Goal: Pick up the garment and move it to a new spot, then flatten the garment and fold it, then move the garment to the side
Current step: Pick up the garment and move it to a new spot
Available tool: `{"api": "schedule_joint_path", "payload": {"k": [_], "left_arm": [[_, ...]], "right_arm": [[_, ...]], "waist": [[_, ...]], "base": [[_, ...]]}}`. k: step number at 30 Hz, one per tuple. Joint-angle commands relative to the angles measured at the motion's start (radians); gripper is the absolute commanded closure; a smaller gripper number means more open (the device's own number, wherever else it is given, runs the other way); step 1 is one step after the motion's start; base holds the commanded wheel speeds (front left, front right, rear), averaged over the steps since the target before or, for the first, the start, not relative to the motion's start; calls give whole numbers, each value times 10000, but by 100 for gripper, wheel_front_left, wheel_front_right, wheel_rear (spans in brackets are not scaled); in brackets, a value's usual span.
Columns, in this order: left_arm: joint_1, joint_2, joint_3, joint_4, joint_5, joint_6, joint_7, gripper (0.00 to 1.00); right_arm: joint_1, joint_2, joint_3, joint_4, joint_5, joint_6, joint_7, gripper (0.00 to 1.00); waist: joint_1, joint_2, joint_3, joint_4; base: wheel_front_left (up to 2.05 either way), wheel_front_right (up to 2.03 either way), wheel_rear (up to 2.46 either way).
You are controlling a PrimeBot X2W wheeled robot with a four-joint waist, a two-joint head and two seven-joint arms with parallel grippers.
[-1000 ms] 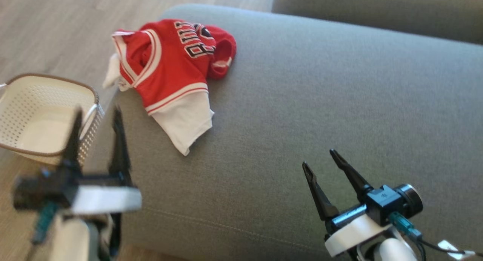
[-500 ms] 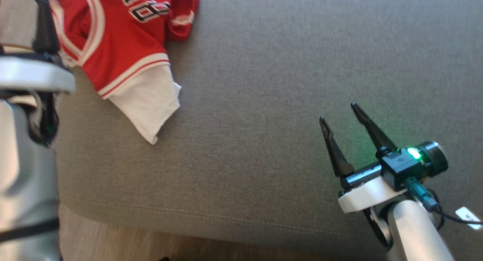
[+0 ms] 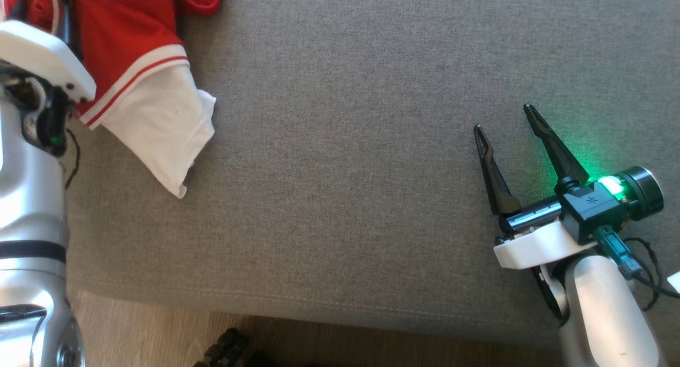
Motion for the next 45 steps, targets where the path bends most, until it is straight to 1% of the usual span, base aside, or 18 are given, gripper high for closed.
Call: {"api": "schedule_joint_path", "payload": {"k": [1, 4, 5, 6, 7, 8, 10, 12, 17, 21, 27, 30, 34, 39, 40, 45], "left_arm": [[-208, 573, 199, -107, -60, 52, -34, 0], [-237, 452, 112, 473, -208, 6, -221, 0], [-251, 436, 63, 618, -226, -7, -325, 4], [-275, 405, 24, 753, -275, -22, -429, 40], [-296, 360, -18, 893, -343, -37, -496, 67], [-320, 301, -72, 1015, -416, -52, -544, 100], [-387, 198, -125, 1188, -630, -72, -692, 100], [-447, 215, -190, 1291, -794, -82, -923, 100], [-520, 346, -414, 1050, -1426, -88, -1956, 100], [-565, 578, -758, 377, -1826, -90, -2515, 100], [-659, 1223, -1551, -1292, -1781, -91, -2726, 100], [-725, 1468, -1742, -2340, -1784, -91, -2538, 100], [-812, 1695, -1844, -3930, -1765, -54, -2010, 100], [-922, 1791, -2084, -5988, -1653, 135, -1100, 100], [-922, 1791, -2084, -5988, -1653, 135, -1100, 100], [-1239, 1639, -2462, -7604, -1555, 303, -239, 100]], "right_arm": [[-72, 64, 242, -332, -92, -2, -92, 0], [-118, 64, 205, -335, -90, -2, -92, 0], [-132, 64, 188, -337, -82, -2, -92, 0], [-141, 64, 168, -335, -69, -2, -92, 0], [-146, 64, 149, -324, -55, -2, -92, 0], [-145, 64, 142, -308, -35, -2, -92, 0], [-131, 64, 158, -260, 7, -2, -92, 0], [-119, 64, 206, -207, 79, -2, -92, 0], [-89, 64, 360, -69, 318, -2, -92, 0], [-59, 64, 467, 27, 560, -2, -92, 0], [-40, 64, 764, 178, 1098, -2, -92, 0], [-43, 64, 964, 206, 1363, -2, -92, 0], [-117, 64, 1064, 205, 1737, -2, -92, 0], [-270, 64, 1131, 177, 2461, -2, -92, 0], [-270, 64, 1131, 177, 2461, -2, -92, 0], [-501, 64, 1238, 6, 3031, -2, -92, 0]], "waist": [[-2, 0, 29, 8], [-2, 0, 37, 22], [-2, 0, 34, 35], [-2, 0, 25, 53], [-2, 0, 9, 72], [-2, 0, -17, 92], [-2, 0, -103, 134], [-2, 0, -220, 149], [-2, 0, -723, 87], [-2, 0, -1229, -12], [-2, 0, -1989, -393], [-2, 0, -2277, -740], [-2, 0, -2501, -1393], [-2, 0, -2585, -2473], [-2, 0, -2585, -2473], [-2, 0, -2383, -3583]], "base": [[0, 0, 0], [0, 0, 0], [0, 0, 0], [0, 0, 0], [0, 0, 0], [0, 0, 0], [0, 0, 0], [0, 0, 0], [0, 0, 0], [0, 0, 0], [0, 0, 0], [0, 0, 0], [0, 0, 0], [0, 0, 0], [0, 0, 0], [0, 0, 0]]}}
